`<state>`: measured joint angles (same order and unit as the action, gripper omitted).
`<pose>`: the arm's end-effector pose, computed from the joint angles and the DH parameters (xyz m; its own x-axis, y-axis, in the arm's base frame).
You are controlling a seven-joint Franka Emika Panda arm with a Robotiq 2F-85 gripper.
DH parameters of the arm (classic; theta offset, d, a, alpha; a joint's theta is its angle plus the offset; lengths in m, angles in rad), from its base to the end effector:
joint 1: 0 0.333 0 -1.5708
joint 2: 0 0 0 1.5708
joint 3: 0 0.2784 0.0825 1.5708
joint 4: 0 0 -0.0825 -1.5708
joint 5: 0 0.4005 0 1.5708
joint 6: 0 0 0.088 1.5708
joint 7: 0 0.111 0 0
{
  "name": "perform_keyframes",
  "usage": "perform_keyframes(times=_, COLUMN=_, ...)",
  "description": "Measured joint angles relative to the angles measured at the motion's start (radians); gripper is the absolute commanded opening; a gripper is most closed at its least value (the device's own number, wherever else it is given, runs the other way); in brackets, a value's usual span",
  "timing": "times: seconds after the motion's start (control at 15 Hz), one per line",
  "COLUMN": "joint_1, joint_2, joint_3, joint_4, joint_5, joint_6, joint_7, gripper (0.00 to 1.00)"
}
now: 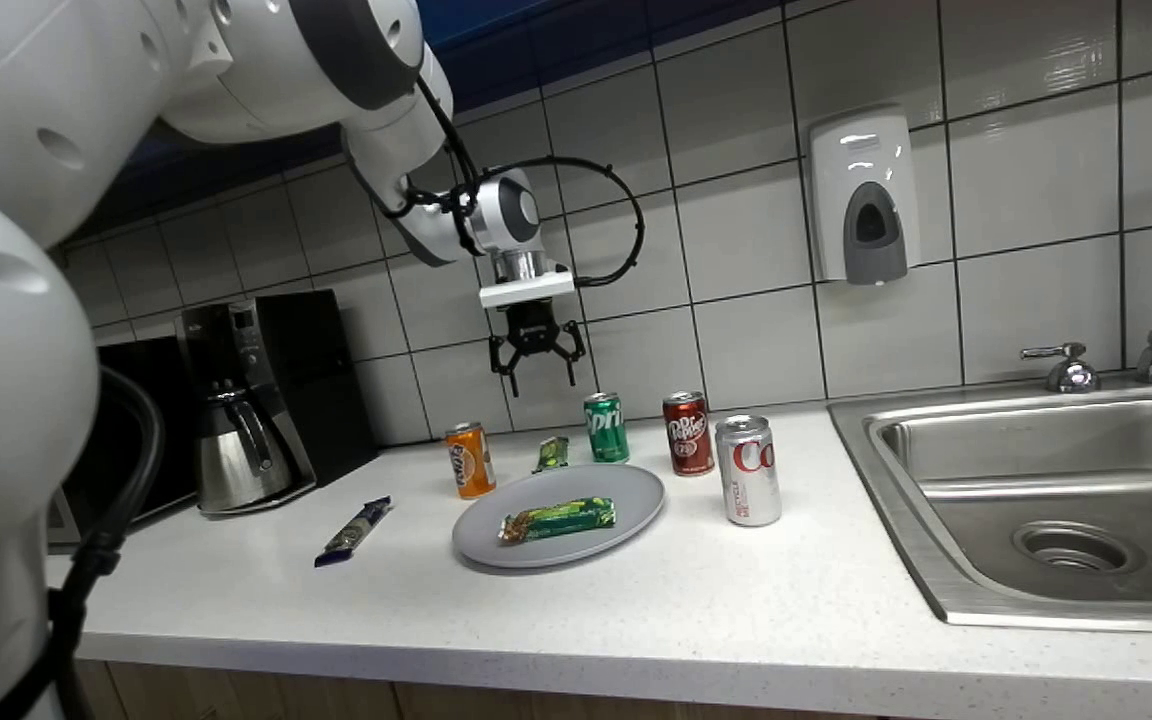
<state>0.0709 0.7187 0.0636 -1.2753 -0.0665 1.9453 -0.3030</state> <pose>0.7222 0.0835 0.2845 0.8999 0.4330 -0.0508 0.4338 -0.9010 0.0038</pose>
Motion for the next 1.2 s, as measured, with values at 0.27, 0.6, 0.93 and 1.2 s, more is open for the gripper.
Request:
perform_keyframes(times=0.27, joint_1=0.0, joint_2=-0.097, joint_3=0.0, joint_4=-0.143, joint_5=0.0, joint_6=0.036, joint_7=0.001, gripper=1.0)
perform_keyframes(times=0.6, joint_1=-0.005, joint_2=-0.231, joint_3=0.0, joint_4=-0.339, joint_5=0.01, joint_6=0.081, joint_7=0.002, gripper=1.0)
perform_keyframes(times=0.93, joint_1=-0.019, joint_2=-0.361, joint_3=0.0, joint_4=-0.532, joint_5=0.045, joint_6=0.112, joint_7=0.004, gripper=1.0)
perform_keyframes(times=1.2, joint_1=-0.036, joint_2=-0.442, joint_3=-0.006, joint_4=-0.665, joint_5=0.069, joint_6=0.128, joint_7=0.012, gripper=1.0)
